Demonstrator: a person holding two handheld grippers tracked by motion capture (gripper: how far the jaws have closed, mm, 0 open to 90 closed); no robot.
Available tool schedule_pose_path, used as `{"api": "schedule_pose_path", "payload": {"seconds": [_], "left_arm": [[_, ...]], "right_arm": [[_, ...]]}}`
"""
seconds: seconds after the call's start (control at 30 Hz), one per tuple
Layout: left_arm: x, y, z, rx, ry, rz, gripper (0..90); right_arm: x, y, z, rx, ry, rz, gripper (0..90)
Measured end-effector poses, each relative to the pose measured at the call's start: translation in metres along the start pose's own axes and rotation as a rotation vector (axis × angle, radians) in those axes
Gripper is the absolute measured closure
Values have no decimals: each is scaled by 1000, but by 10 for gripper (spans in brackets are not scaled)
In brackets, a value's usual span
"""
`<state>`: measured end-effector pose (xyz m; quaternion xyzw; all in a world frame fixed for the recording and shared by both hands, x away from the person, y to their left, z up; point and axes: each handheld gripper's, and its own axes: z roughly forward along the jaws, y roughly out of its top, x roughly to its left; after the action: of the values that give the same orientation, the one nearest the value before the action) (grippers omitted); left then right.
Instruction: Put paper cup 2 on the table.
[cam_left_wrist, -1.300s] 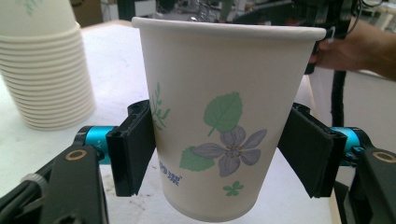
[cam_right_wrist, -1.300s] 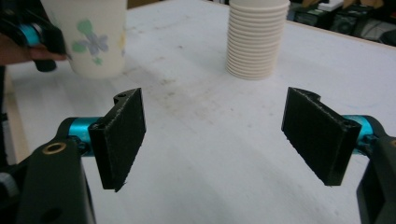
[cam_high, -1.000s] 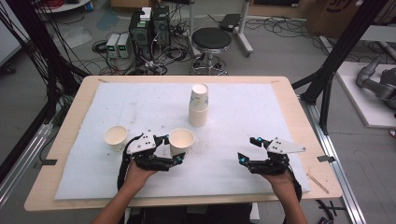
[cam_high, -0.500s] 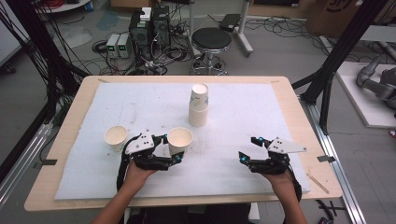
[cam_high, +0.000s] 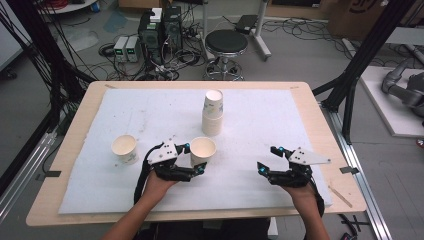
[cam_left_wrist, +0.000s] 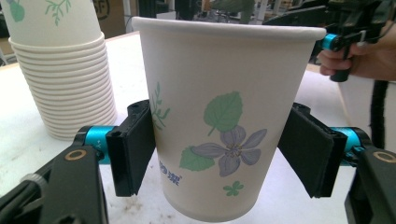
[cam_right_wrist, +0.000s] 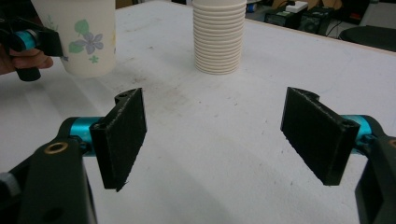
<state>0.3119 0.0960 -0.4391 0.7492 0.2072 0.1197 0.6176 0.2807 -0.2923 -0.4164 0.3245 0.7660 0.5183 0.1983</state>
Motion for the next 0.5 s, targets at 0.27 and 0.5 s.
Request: {"api": "schedule_pose_path", "payload": {"seconds": [0.27,0.5], "left_arm": [[0,3,29,24,-6,-29,295],[-3,-3,50,122,21,-18,297]], "right_arm": [[-1,2,-9,-21,-17,-1,231],[0,1,-10,-17,-15,0,230]]}}
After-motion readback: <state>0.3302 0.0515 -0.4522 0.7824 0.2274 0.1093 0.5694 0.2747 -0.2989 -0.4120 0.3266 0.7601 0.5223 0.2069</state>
